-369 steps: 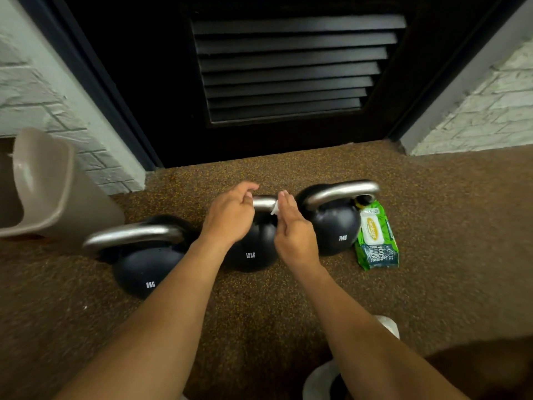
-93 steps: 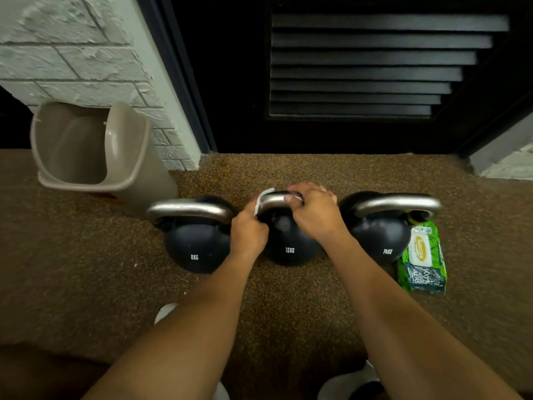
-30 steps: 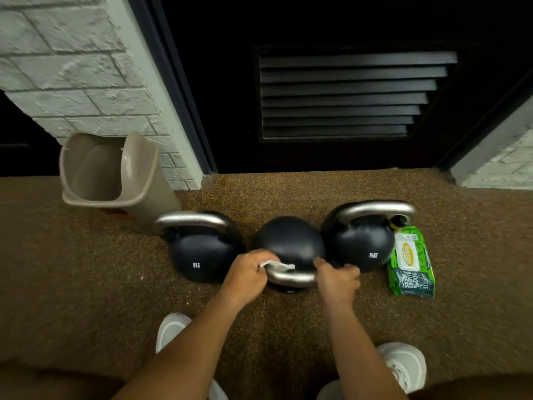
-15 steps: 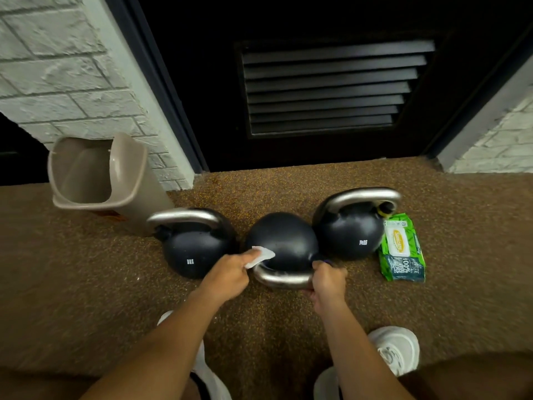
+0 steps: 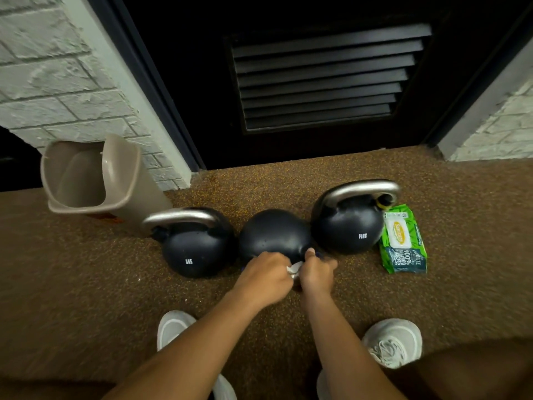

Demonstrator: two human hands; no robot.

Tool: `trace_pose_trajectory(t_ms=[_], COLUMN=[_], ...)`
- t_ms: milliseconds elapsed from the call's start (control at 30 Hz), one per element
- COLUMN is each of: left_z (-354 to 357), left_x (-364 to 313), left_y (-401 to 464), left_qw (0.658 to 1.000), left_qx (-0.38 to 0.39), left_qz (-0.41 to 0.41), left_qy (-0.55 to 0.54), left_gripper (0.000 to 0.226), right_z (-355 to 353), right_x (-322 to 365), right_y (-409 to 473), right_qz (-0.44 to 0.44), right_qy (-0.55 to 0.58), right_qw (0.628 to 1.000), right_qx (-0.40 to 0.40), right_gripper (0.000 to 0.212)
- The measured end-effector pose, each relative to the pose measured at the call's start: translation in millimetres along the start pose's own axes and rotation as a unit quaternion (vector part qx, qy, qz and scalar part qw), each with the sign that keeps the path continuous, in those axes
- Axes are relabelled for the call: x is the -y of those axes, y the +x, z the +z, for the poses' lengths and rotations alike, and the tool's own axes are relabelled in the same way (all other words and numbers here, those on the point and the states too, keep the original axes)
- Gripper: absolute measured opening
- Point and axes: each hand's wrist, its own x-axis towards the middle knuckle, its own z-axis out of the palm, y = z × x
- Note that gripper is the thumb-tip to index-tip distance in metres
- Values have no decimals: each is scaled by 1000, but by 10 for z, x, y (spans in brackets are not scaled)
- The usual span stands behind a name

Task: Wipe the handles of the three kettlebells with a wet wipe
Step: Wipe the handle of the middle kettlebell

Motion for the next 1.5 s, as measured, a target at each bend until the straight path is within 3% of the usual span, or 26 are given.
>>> trace_pose_trajectory(t_ms=[167, 267, 333, 433, 533, 733, 800, 900, 967, 1067, 1267, 1433, 1500], left_z=[98, 110, 84, 5, -135, -451, -530, -552, -473, -254, 68, -49, -211], left_x=[-362, -412, -267, 56, 299, 590, 532, 283, 71, -195, -254, -155, -155], left_y=[200, 209, 196, 150, 76, 117, 231, 497, 681, 920, 1144, 1090, 1054], left_qw=[998, 999, 997, 993, 989, 994, 999, 995, 991, 994, 974, 964, 971], left_qx=[17, 23, 45, 84, 93, 96, 48, -72, -93, -44, 161, 178, 148], left_qz=[-13, 19, 52, 83, 110, 45, 15, 3, 28, 67, 139, 166, 166], left_qy=[-51, -42, -22, -19, 16, 40, -9, -74, -94, -72, 75, 109, 90], left_gripper=[39, 29, 27, 57, 69, 52, 44, 54, 60, 63, 54, 58, 57], right_z=[-14, -33, -58, -65, -45, -60, -52, -48, -55, -65, -36, -6, 24], right_x=[-51, -73, -22, 13, 25, 35, -5, 8, 22, -4, -127, -131, -148], right_y=[103, 252, 254, 208, 214, 233, 264, 293, 306, 334, 339, 260, 281], right_qz=[24, 44, 57, 71, 89, 93, 81, 77, 72, 44, 13, 19, 18], right_qy=[33, 69, 82, 104, 101, 70, 52, 49, 51, 55, 84, 73, 43], right_qw=[999, 996, 994, 991, 990, 991, 992, 992, 992, 995, 992, 994, 997], right_qx=[25, 45, 45, 47, 48, 72, 83, 91, 87, 77, 91, 79, 66], right_gripper=[42, 54, 52, 45, 51, 40, 37, 33, 31, 32, 45, 43, 44])
